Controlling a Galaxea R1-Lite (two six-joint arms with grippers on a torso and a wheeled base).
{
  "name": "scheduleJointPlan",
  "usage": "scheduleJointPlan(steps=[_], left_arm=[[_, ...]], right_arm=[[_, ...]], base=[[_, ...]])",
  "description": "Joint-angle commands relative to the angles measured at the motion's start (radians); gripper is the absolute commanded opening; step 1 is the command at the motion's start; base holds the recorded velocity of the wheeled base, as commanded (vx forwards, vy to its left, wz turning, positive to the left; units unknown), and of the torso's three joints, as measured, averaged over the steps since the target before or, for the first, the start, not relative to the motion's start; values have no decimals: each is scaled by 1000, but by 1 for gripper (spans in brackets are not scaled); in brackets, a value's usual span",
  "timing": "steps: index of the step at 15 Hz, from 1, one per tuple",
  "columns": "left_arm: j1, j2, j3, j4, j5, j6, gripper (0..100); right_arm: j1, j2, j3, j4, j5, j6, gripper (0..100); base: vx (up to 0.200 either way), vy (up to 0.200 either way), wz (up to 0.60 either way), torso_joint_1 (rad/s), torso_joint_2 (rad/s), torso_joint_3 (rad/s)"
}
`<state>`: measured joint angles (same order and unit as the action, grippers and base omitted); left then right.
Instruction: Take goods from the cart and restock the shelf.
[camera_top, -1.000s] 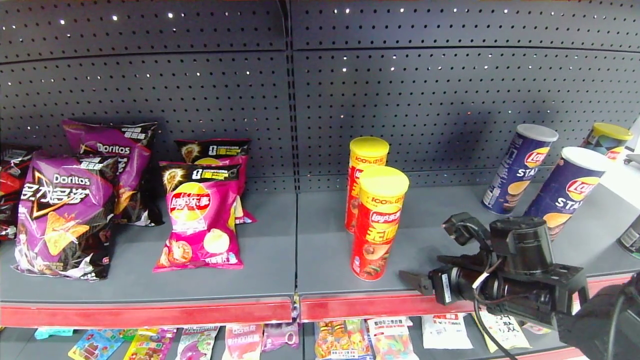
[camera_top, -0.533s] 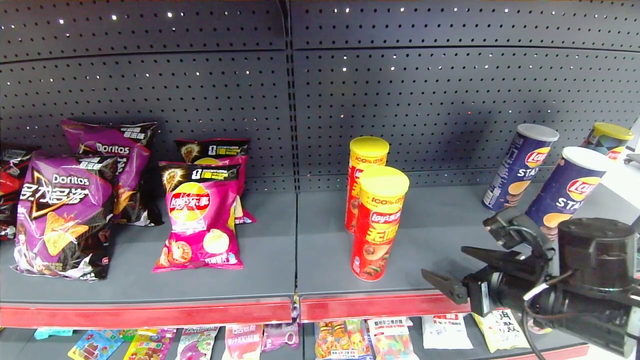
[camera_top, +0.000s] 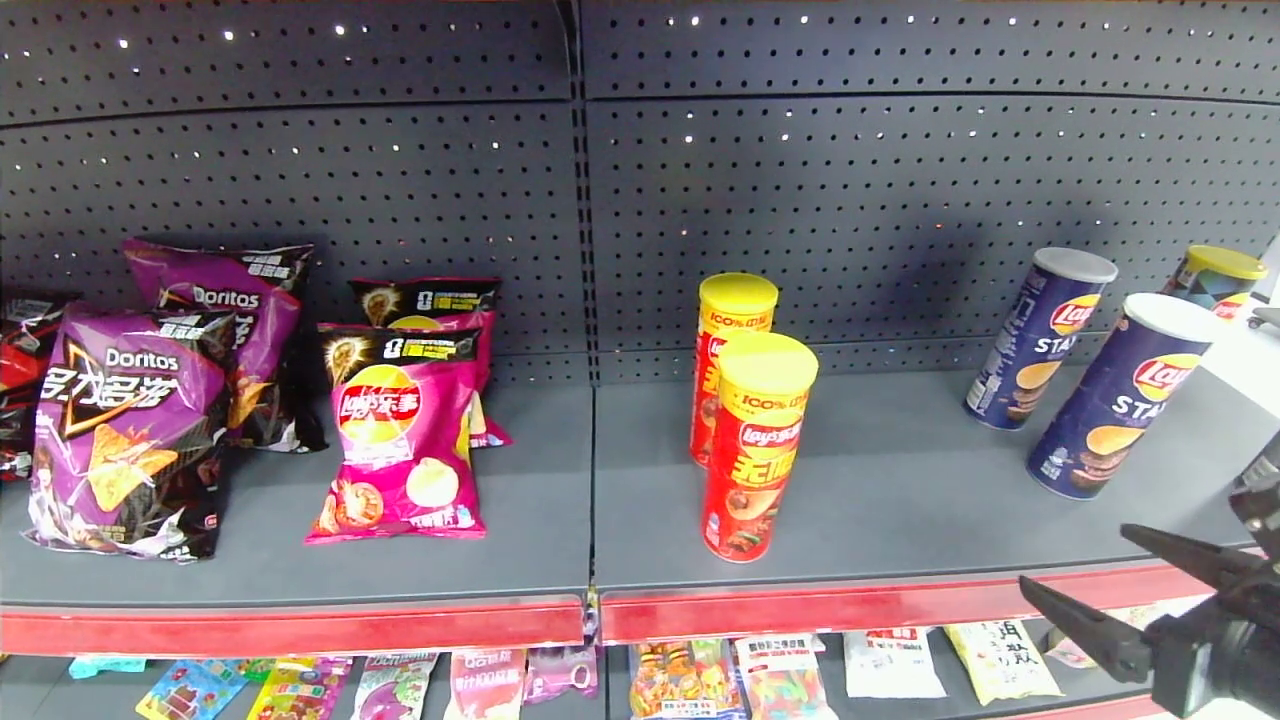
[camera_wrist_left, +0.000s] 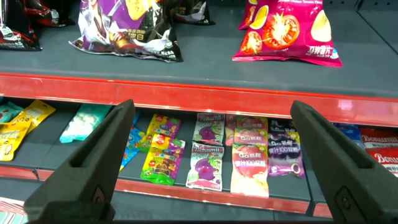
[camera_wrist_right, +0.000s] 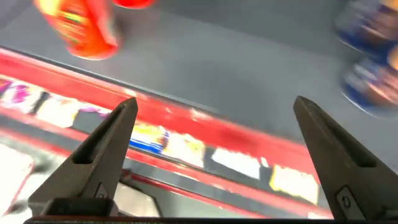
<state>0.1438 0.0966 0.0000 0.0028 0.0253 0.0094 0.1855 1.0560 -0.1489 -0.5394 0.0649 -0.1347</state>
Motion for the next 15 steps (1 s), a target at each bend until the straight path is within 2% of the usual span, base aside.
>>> scheduleJointPlan(steps=[1,4,7,8,10,12,15], left_arm=[[0,2,0,0,1,0,100],[0,2,0,0,1,0,100],[0,2,0,0,1,0,100],[0,2,0,0,1,0,100],[0,2,0,0,1,0,100],[0,2,0,0,1,0,100],[0,2,0,0,1,0,100]], right_arm=[[-124,-234,58,93,-2,-5,100],[-161,-395,109,231,-5,-10,100],[-181,-559,108,372,-14,-11,100],[-198,-654,98,467,-36,-14,100],[-204,-751,81,575,-54,-16,100],[-202,-826,77,625,-53,-14,100],[-196,-906,75,628,-48,-8,100]], base=[[0,0,0,0,0,0],[0,0,0,0,0,0],[0,0,0,0,0,0],[0,0,0,0,0,0],[0,0,0,0,0,0],[0,0,0,0,0,0],[0,0,0,0,0,0]])
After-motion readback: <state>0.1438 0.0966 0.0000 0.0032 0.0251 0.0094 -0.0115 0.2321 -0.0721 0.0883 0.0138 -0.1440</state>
